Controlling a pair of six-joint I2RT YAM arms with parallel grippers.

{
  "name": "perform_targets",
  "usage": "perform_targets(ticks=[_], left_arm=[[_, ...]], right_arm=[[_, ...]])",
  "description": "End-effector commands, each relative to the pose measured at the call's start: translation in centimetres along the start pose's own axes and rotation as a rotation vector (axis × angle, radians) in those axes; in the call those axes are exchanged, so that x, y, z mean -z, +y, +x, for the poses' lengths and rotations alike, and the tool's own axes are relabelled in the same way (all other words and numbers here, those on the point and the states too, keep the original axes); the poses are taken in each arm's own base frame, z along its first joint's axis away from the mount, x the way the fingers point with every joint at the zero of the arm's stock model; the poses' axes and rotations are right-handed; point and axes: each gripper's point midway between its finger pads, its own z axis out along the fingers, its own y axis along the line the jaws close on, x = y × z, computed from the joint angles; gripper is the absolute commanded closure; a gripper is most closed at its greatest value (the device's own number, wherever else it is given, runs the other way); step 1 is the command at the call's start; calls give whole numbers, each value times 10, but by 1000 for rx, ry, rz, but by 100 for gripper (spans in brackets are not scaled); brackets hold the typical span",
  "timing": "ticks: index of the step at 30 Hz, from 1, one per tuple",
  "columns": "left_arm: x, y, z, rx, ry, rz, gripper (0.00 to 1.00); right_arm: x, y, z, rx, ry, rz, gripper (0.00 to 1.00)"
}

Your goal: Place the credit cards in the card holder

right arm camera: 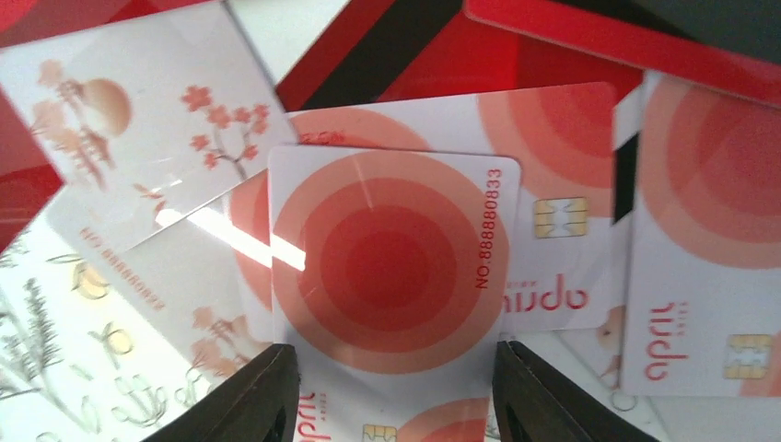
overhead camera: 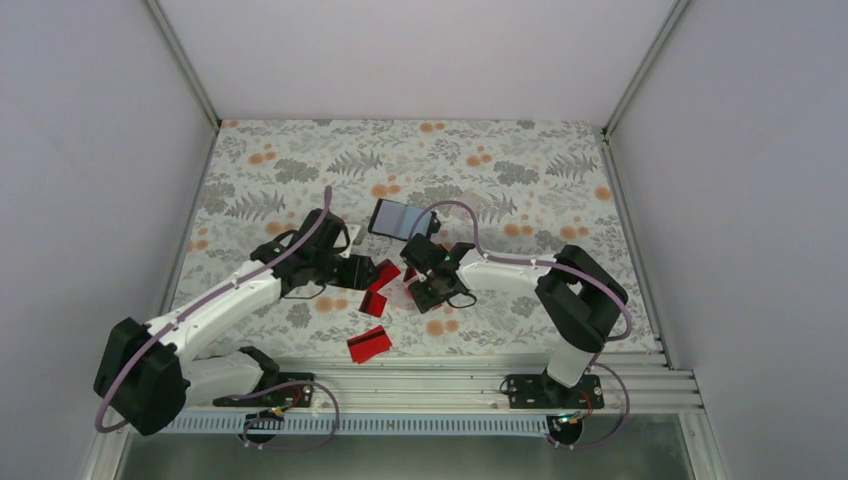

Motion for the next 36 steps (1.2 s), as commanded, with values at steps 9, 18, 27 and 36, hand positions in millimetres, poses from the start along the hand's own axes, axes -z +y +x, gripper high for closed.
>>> perform_targets(ticks=[9,18,27,36], left_arm=[[-60,-18,33,52,200,148,55],[-94,-40,39,49,283,186,70],[-131,-38,49,79,360,138,81],[-144,-27,62,115,395,107,91]], right_arm=[[0,15,27,-107,92,-276,38],[4,-4,33,-226,75,-425,37],[7,-8,34,-282,68,-570,37],[3,0,36,-332,129,-729,38]])
